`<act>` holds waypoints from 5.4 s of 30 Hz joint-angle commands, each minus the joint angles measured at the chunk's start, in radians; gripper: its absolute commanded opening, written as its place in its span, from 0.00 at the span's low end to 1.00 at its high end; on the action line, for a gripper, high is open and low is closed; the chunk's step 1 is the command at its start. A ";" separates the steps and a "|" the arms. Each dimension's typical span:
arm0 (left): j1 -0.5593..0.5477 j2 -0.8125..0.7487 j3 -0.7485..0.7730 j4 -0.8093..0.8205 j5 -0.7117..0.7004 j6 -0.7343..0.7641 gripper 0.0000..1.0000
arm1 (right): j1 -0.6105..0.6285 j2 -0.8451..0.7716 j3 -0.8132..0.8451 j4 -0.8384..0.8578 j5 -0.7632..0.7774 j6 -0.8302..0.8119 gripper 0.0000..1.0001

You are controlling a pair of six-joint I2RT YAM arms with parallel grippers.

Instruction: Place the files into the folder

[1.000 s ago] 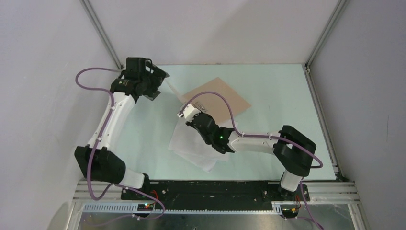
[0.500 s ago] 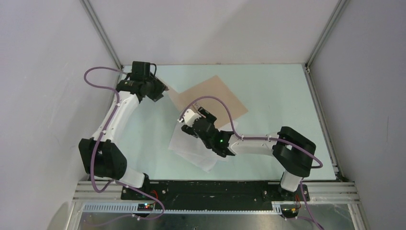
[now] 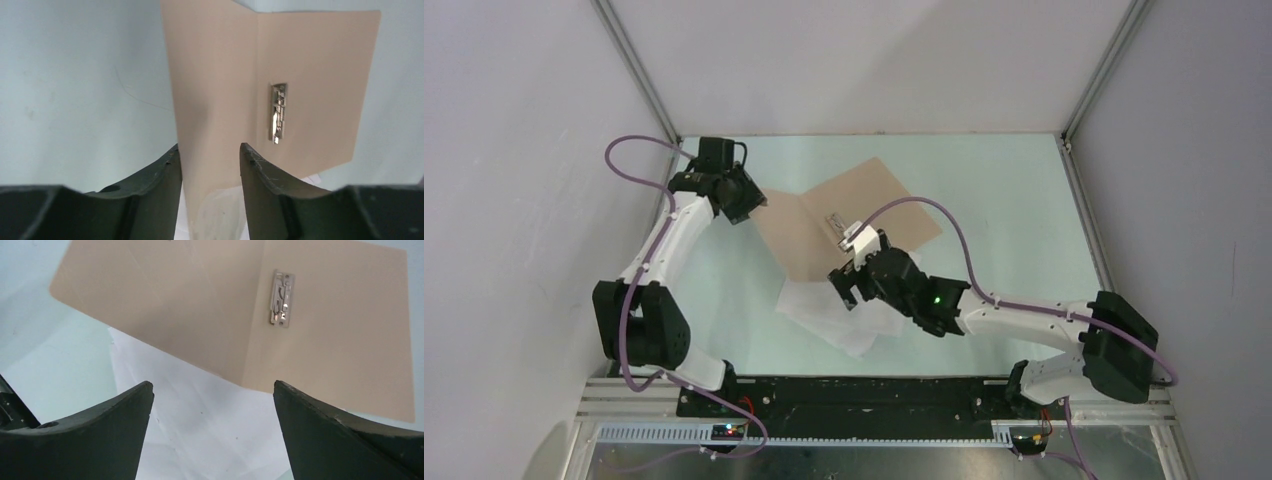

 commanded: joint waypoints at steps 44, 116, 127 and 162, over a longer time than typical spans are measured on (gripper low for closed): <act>0.031 0.242 0.310 0.046 0.168 0.355 0.00 | -0.422 -0.082 -0.584 0.209 -0.434 1.187 0.21; -0.610 -0.515 -0.416 0.734 -0.151 0.582 0.85 | -0.412 -0.012 0.853 -0.892 -0.134 0.678 0.00; -0.771 -0.554 -0.506 0.913 -0.199 0.730 0.88 | -0.419 0.017 0.939 -0.950 -0.141 0.706 0.00; -0.832 -0.300 -0.591 1.542 -0.238 0.980 0.16 | -0.364 0.017 0.986 -0.977 -0.099 0.719 0.01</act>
